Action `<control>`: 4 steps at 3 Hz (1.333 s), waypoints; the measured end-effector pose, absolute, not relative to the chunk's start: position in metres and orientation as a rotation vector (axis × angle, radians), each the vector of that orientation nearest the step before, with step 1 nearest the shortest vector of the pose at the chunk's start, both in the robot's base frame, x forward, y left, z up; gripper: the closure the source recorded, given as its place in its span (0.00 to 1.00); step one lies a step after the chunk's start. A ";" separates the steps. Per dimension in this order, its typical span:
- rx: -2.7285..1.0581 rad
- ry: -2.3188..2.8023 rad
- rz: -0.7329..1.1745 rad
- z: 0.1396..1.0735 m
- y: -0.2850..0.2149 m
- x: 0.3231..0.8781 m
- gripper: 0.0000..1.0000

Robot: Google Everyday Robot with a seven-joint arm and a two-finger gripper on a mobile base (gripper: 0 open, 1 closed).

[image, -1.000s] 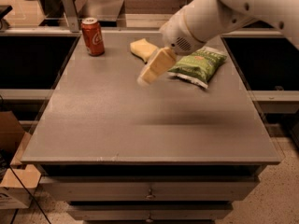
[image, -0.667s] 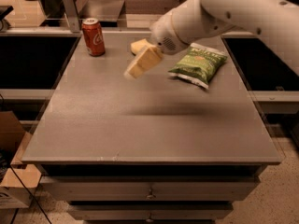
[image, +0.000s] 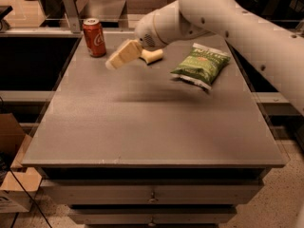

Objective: Pick coke can

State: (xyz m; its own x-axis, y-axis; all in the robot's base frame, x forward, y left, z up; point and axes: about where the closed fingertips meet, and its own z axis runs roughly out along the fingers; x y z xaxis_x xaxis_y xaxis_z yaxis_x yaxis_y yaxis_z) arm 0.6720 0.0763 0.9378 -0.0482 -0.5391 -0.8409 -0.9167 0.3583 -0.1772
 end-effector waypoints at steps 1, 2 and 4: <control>-1.267 1.677 0.587 0.936 0.105 0.702 0.00; -1.230 1.640 0.625 0.936 0.125 0.732 0.00; -1.111 1.597 0.699 0.928 0.152 0.774 0.00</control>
Offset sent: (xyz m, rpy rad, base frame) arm 0.0998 0.0649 0.0014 0.1933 -0.0258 0.0124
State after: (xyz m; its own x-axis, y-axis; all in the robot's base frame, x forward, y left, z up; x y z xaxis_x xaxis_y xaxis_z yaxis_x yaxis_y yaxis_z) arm 0.7738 0.1518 0.9276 -0.0498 -0.3156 -0.9476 -0.9101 0.4050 -0.0871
